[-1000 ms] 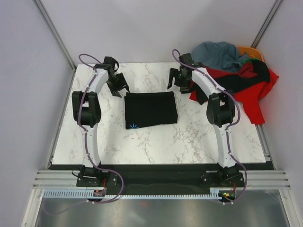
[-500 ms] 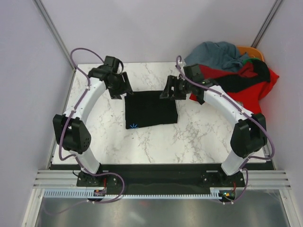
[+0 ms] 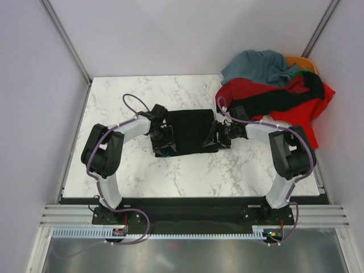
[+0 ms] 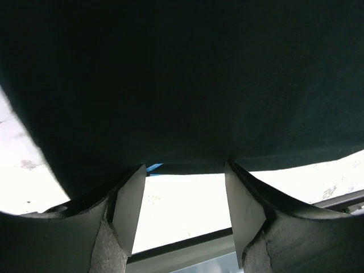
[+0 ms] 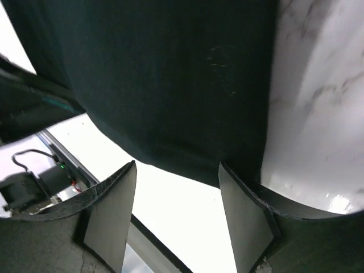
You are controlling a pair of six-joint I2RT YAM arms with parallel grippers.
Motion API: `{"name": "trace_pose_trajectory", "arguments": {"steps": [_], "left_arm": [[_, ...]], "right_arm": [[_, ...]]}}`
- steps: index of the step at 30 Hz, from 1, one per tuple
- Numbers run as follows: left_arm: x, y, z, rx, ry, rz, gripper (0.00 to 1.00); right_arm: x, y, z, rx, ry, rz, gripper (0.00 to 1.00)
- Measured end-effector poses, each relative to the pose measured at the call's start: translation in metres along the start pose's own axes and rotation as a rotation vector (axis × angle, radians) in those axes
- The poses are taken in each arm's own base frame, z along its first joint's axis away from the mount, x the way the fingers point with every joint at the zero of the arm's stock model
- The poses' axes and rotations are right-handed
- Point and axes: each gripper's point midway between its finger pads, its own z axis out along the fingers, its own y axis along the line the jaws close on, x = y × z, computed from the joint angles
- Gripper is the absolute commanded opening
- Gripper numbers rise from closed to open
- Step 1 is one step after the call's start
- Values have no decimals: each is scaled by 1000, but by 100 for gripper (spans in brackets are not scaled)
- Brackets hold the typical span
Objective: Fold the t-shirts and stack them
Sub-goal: Fold the tshirt, then neatly place the folded tshirt to the corner
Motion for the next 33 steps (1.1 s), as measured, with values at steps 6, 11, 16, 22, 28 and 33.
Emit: {"name": "trace_pose_trajectory", "arguments": {"steps": [6,11,16,22,28,33], "left_arm": [[-1,2,-2,22,-34,3,65],[-2,10,-9,-8,-79,30,69],[-11,20,-48,-74,-158,74,75],[-64,1,-110,-14,-359,93,74],[-77,-7,-113,5,-367,82,72],[-72,-48,-81,36,-295,118,70]], "right_arm": [[24,-5,-10,12,-6,-48,72],[32,-27,-32,177,-26,-64,81],[12,-24,-79,352,-127,-131,89],[0,34,-116,340,-297,-258,92],[72,41,-88,265,-237,-293,91],[117,-2,-82,321,-188,-208,91]]}}
